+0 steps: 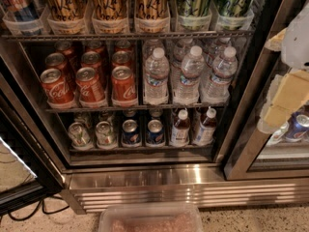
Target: Pick orange can from top shelf of fridge
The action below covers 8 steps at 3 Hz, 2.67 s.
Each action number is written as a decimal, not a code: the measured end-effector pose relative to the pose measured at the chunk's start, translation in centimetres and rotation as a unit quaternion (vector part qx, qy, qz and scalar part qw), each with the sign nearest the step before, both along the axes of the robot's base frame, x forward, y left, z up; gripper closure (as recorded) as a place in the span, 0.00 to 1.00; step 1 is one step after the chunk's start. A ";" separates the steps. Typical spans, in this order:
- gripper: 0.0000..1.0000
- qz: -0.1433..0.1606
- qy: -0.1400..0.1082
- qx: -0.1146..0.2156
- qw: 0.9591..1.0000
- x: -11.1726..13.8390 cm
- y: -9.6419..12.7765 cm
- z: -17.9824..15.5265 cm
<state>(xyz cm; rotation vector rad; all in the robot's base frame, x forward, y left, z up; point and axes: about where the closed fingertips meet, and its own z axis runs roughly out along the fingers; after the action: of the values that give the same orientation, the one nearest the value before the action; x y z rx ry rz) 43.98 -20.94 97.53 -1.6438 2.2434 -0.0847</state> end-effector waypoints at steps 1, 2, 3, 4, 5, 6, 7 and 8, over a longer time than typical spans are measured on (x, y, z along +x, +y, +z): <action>0.00 -0.016 -0.020 0.039 0.999 0.4 3.1 -0.8; 0.00 -0.022 -0.056 0.077 0.995 1.3 6.5 -0.6; 0.00 -0.016 -0.087 0.109 0.990 2.1 9.3 0.4; 0.00 -0.016 -0.087 0.109 0.990 2.1 9.3 0.4; 0.00 -0.033 -0.104 0.143 0.984 1.8 11.2 0.3; 0.00 -0.056 -0.138 0.205 0.967 1.8 14.5 0.9; 0.00 -0.075 -0.183 0.253 0.947 2.1 16.7 2.1; 0.00 -0.105 -0.220 0.292 0.925 3.0 17.6 3.3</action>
Offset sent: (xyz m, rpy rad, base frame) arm 0.0266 0.1034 -0.0039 0.2514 -0.2021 -0.0602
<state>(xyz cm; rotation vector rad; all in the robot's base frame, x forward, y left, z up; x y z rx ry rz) 46.97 -3.33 100.78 -0.9536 1.8438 0.1378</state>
